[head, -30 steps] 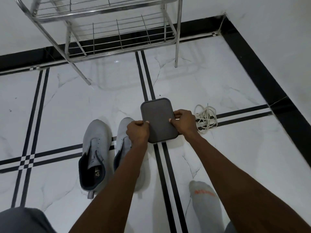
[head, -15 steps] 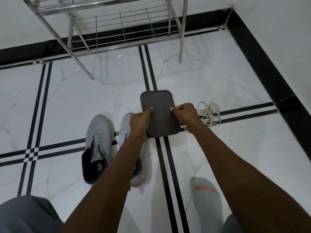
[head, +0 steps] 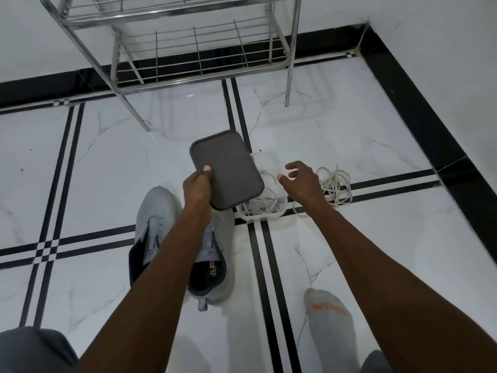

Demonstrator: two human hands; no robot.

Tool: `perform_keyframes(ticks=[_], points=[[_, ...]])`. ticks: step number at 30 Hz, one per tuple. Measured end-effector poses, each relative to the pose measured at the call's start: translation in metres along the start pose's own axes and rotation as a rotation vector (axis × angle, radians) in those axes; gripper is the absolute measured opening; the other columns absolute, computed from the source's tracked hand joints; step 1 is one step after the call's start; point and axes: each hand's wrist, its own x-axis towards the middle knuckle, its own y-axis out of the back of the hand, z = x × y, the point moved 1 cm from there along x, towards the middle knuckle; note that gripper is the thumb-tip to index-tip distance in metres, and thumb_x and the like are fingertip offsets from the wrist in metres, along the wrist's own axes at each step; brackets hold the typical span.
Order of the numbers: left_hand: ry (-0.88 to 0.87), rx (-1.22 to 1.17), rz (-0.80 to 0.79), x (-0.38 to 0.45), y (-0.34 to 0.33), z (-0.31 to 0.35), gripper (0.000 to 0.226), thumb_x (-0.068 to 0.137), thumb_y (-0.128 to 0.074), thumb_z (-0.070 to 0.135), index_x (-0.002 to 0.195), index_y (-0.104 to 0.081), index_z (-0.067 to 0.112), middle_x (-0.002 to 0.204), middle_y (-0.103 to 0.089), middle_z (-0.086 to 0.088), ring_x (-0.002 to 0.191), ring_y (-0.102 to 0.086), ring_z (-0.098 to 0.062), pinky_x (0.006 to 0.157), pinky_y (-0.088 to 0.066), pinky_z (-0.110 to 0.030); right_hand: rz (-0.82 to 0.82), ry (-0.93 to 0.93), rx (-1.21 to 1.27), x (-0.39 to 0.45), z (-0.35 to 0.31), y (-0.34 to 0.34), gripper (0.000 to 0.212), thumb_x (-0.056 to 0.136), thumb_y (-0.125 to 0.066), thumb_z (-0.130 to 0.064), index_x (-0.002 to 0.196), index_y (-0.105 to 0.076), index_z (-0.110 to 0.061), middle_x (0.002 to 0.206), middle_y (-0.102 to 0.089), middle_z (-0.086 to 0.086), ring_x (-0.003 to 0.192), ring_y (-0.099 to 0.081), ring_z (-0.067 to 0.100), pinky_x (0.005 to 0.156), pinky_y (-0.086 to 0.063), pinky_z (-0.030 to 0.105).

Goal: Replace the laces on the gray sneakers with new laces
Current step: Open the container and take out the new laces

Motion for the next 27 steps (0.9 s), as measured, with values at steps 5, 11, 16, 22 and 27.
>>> perform_keyframes(ticks=[5,11,16,22,27], points=[[0.083,-0.164,0.01,0.022,0.013,0.008,0.016,0.104,-0.058,0.02,0.114,-0.064,0.01,0.103,-0.07,-0.002,0.09,-0.068,-0.018,0.088,-0.057,-0.04,-0.012,0.012,-0.106,0.002,0.017,-0.005,0.03,0.088,-0.069,-0.017,0.117,-0.065,-0.011,0.104,-0.073,0.01,0.094,-0.07,0.027,0.086,-0.054,0.032],[0.059,-0.18,0.081,0.035,0.022,0.02,0.026,0.104,-0.058,0.019,0.126,-0.062,0.005,0.116,-0.067,-0.006,0.093,-0.066,-0.02,0.095,-0.056,-0.04,0.027,0.017,-0.141,0.002,0.021,-0.003,0.027,0.084,-0.065,-0.007,0.11,-0.07,-0.008,0.097,-0.074,0.007,0.092,-0.071,0.024,0.077,-0.047,0.022],[0.054,-0.166,0.13,0.039,0.033,0.018,0.032,0.103,-0.06,0.021,0.131,-0.06,0.004,0.102,-0.065,-0.002,0.083,-0.065,-0.017,0.089,-0.057,-0.04,0.209,0.296,-0.217,-0.008,0.017,-0.01,0.032,0.084,-0.072,-0.011,0.114,-0.064,-0.005,0.112,-0.06,0.013,0.104,-0.059,0.026,0.087,-0.049,0.036],[0.042,-0.161,0.134,0.044,0.041,0.008,0.028,0.104,-0.058,0.023,0.126,-0.061,0.007,0.116,-0.067,-0.006,0.093,-0.067,-0.022,0.094,-0.057,-0.043,-0.299,0.407,-0.518,0.002,-0.007,-0.042,0.066,0.074,-0.084,-0.021,0.134,-0.057,-0.012,0.13,-0.051,0.016,0.118,-0.054,0.034,0.099,-0.043,0.035],[0.031,-0.128,0.119,0.055,0.044,-0.006,0.014,0.104,-0.059,0.026,0.096,-0.064,0.015,0.111,-0.068,-0.005,0.109,-0.066,-0.027,0.103,-0.053,-0.047,-0.475,0.285,-0.859,0.031,-0.001,-0.073,0.117,0.065,-0.09,-0.042,0.157,-0.02,-0.026,0.16,-0.008,0.017,0.144,-0.018,0.043,0.114,-0.035,0.052]])
